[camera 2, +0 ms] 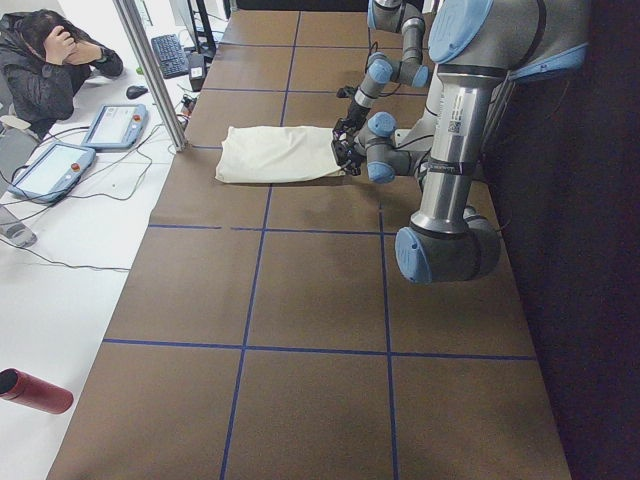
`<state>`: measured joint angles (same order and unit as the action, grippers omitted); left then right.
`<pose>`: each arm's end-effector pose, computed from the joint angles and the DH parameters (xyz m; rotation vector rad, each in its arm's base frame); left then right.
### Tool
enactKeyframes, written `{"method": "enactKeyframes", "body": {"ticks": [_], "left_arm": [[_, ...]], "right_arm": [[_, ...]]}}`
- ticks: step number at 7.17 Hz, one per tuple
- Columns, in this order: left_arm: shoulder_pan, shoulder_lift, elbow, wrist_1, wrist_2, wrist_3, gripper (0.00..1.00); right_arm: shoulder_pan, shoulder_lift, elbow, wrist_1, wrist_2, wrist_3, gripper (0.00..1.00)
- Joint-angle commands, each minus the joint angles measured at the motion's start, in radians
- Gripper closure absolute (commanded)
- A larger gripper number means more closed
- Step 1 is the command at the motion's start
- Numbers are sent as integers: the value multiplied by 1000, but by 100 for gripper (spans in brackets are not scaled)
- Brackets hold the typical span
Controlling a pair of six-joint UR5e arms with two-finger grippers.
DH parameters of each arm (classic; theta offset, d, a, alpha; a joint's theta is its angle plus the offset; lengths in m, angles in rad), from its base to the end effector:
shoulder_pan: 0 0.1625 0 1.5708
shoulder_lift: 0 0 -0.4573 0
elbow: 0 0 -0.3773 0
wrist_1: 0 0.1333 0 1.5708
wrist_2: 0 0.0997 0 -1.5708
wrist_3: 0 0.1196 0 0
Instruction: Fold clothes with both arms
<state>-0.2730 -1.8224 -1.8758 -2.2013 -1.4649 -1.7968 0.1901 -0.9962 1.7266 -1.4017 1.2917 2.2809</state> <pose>0.5209 -0.2974 0.3581 0.1225 1.1978 -0.5009 -0.6379 -0.2921 0.2881 0.0225 -0.9698 0.9572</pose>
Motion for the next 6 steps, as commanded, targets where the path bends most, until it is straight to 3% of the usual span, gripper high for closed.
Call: {"method": "enactKeyframes", "body": {"ticks": [1, 6], "left_arm": [[0, 0, 1, 0, 0, -1, 100], [0, -3, 1, 0, 0, 0, 100]], "right_arm": [[2, 4, -15, 1, 0, 2, 19], [14, 10, -38, 1, -6, 2, 22]]}}
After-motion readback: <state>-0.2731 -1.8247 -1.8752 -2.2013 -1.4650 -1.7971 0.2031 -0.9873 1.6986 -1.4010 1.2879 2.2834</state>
